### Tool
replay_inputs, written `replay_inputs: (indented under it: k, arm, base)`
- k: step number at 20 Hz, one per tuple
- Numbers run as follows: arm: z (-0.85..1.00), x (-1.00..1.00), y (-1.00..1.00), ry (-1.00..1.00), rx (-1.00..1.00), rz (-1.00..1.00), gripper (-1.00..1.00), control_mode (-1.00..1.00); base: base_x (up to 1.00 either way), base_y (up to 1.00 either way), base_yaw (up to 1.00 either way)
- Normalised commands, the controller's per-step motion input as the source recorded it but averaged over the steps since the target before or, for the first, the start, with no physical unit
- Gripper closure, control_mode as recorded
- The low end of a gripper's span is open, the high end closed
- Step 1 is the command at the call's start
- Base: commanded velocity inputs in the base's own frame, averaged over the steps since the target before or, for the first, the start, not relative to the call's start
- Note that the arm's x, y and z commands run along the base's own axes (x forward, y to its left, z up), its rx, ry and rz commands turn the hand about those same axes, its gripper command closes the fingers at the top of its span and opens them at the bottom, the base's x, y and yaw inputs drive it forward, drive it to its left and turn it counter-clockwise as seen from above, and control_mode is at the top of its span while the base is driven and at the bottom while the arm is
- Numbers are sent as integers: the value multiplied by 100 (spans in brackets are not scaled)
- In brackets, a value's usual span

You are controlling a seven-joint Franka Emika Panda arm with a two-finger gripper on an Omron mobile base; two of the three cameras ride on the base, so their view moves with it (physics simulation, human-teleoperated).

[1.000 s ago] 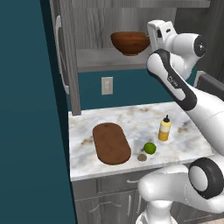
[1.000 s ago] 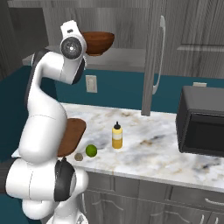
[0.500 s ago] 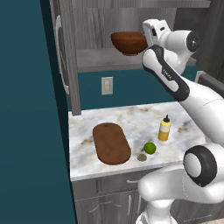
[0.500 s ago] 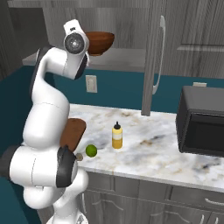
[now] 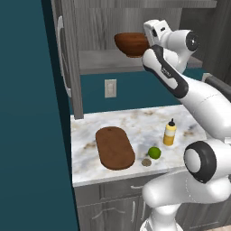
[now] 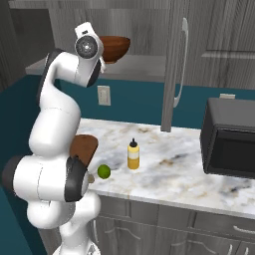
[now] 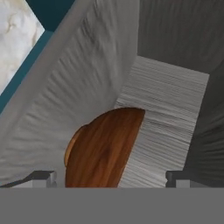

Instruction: Open the cabinet. Place the bowl and condiment on the counter. Then place the lime and garlic on the cutting board.

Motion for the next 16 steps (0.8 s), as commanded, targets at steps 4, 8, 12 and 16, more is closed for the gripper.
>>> replay_inputs:
  k: [4,8,12,16]
  arm:
    - [-5,25,0,1,-4,-2,-100,-100]
    - [-6,24,0,1,-4,-2,-100,-100]
    - [-5,26,0,2,-4,-2,-100,-100]
    - [-16,25,0,2,-5,-3,-100,-100]
  base:
    - [0,0,0]
    - [0,0,0]
    - [0,0,0]
    - [0,0,0]
